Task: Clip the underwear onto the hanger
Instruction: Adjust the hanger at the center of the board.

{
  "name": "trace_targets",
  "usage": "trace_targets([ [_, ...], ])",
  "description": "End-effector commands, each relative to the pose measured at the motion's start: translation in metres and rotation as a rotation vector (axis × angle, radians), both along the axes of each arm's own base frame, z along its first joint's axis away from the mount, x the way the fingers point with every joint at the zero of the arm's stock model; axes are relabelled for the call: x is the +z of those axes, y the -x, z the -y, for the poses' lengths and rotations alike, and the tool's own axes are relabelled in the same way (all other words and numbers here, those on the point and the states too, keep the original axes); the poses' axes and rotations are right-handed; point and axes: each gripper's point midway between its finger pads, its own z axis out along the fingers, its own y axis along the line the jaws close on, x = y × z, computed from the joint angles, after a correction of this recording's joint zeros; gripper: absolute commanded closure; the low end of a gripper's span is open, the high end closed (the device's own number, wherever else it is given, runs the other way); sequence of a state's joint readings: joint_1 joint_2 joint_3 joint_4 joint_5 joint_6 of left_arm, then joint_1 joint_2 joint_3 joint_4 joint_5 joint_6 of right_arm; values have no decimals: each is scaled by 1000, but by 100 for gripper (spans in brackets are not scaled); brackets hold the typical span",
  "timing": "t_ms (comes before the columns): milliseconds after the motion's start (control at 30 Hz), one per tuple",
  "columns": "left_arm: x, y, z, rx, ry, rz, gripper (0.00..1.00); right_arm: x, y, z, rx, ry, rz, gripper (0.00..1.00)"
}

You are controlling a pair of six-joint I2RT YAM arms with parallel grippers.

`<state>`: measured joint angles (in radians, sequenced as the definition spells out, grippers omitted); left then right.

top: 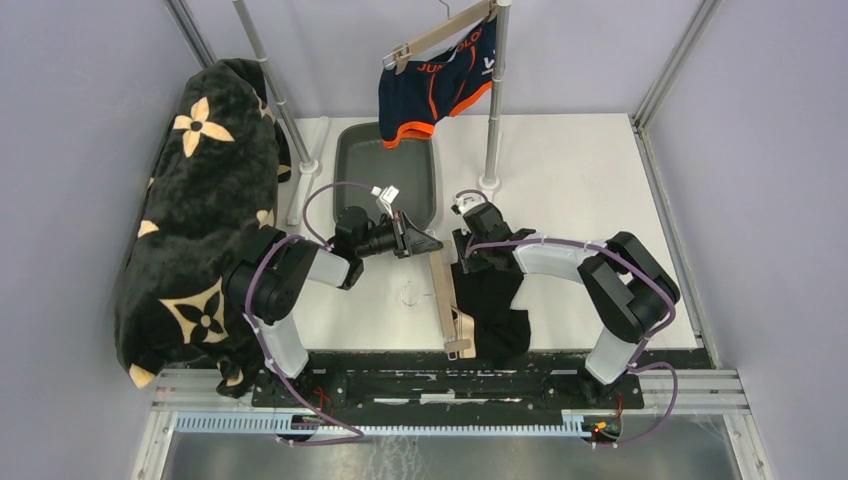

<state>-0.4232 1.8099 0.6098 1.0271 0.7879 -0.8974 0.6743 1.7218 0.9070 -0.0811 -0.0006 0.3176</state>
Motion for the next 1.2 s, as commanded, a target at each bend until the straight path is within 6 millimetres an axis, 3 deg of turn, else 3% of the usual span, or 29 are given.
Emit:
trace_targets([
  [0, 30, -8, -7, 36, 59, 57, 97, -19, 13, 4, 12, 46, -67, 73],
  [100, 32, -8, -9, 36, 62, 61, 97, -11, 7, 10, -23, 65, -30, 94],
  [167, 34, -6, -8, 28, 64, 71, 97, 3, -4, 17, -80, 79, 24, 99],
  [333, 48, 4, -7, -28, 113, 125, 97, 59, -31, 25, -187, -7, 153, 100],
  [500, 60, 13, -6, -66, 143, 168, 97, 103, -46, 29, -228, -73, 257, 100],
  [767, 65, 17, -4, -93, 162, 184, 97, 144, -61, 46, -245, -129, 373, 100],
  [1167, 57, 20, 4, -129, 157, 175, 97, 199, -67, 43, -154, -235, 548, 100],
])
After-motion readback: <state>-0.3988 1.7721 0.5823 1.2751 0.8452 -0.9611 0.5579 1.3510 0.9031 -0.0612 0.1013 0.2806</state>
